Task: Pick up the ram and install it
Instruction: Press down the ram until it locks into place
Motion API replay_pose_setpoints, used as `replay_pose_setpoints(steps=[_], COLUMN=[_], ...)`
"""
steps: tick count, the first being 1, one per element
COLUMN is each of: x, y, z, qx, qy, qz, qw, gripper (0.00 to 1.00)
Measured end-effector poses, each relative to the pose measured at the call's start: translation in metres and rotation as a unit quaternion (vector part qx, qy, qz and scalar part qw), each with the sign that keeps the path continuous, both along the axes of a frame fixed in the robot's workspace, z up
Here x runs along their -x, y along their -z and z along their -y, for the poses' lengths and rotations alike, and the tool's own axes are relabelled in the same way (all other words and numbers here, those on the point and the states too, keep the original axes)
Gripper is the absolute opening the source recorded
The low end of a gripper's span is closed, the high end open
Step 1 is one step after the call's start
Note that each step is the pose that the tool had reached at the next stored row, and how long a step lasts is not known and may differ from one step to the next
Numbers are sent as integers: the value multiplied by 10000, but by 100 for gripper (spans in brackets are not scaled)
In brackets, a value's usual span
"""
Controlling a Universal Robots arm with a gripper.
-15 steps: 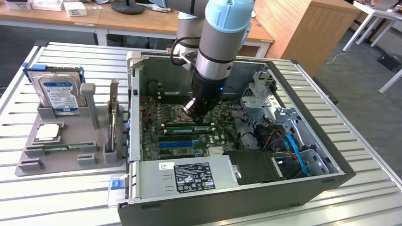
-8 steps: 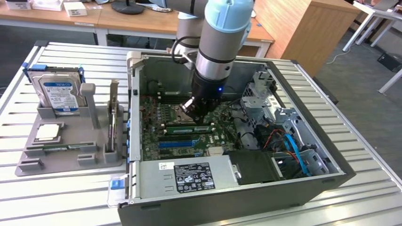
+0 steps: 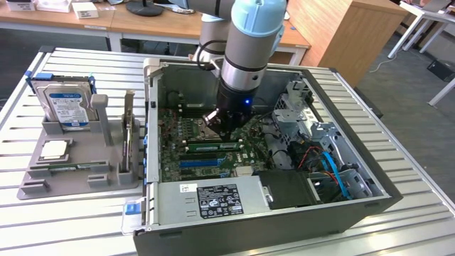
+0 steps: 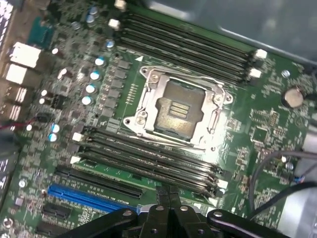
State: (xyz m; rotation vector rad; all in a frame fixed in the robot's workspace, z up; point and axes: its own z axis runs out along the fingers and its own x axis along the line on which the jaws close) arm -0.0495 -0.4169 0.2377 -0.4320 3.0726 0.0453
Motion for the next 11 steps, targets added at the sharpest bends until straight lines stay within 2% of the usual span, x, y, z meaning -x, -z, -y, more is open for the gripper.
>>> replay_pose_setpoints(steps=[6,11], x=[0,0], y=[0,0], z=[0,0], qx=[0,0], qy=[475,874], qz=[1,1], qw=[9989,9962], gripper=[11,11])
